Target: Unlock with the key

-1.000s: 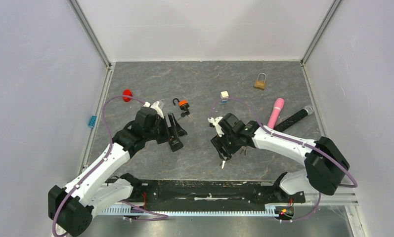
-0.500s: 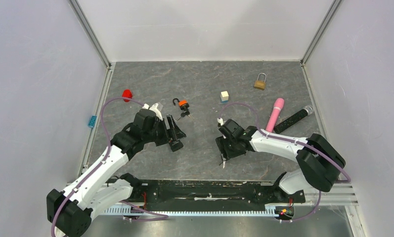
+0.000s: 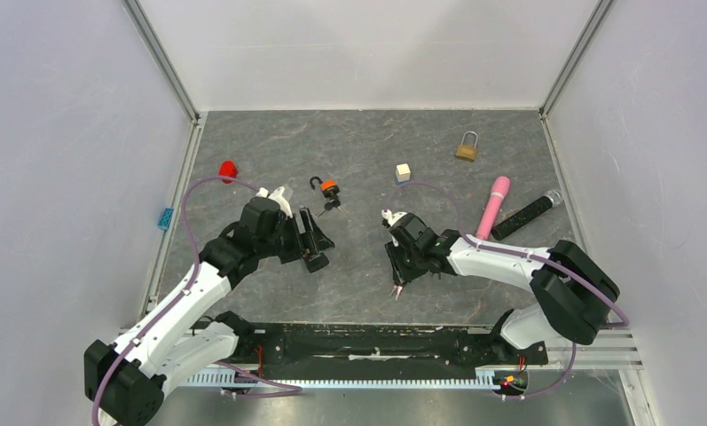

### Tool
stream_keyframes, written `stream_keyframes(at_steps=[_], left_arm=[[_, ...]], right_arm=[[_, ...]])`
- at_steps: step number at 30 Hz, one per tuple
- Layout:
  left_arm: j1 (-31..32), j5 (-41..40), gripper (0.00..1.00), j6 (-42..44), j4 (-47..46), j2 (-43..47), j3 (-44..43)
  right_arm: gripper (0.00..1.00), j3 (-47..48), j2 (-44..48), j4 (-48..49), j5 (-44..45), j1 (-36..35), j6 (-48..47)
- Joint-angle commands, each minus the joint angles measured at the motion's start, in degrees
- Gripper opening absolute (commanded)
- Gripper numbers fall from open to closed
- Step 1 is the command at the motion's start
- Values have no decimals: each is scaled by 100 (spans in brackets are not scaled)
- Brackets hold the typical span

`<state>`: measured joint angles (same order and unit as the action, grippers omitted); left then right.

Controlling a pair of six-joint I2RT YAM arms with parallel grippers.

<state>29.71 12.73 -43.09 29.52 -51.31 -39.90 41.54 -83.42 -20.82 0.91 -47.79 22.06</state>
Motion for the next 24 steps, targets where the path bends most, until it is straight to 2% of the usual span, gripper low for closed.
stream_keyframes(at_steps=[1,4,11,17,20,22,24], left_arm=[[8,251,80,39,-365,38,-2],[11,355,80,21,-481,66,7],[17,633,80,-235,-1138,-59,78],[17,849,80,-453,-1617,-377,152],[17,915,80,-550,-1756,-446,182],[17,909,80,-551,-1735,-458,182],[17,873,80,-526,-1700,-434,191]], right_arm=[[0,128,287,451,144,-29,-578],[0,71,487,698,53,-26,-838],[0,-242,1097,2006,-626,-20,-1259],[0,-206,1046,2255,-702,7,-1265],[0,-163,1000,1930,-581,34,-1259],[10,-20,887,1360,-386,34,-1244],[23,212,709,699,-225,26,-1259]])
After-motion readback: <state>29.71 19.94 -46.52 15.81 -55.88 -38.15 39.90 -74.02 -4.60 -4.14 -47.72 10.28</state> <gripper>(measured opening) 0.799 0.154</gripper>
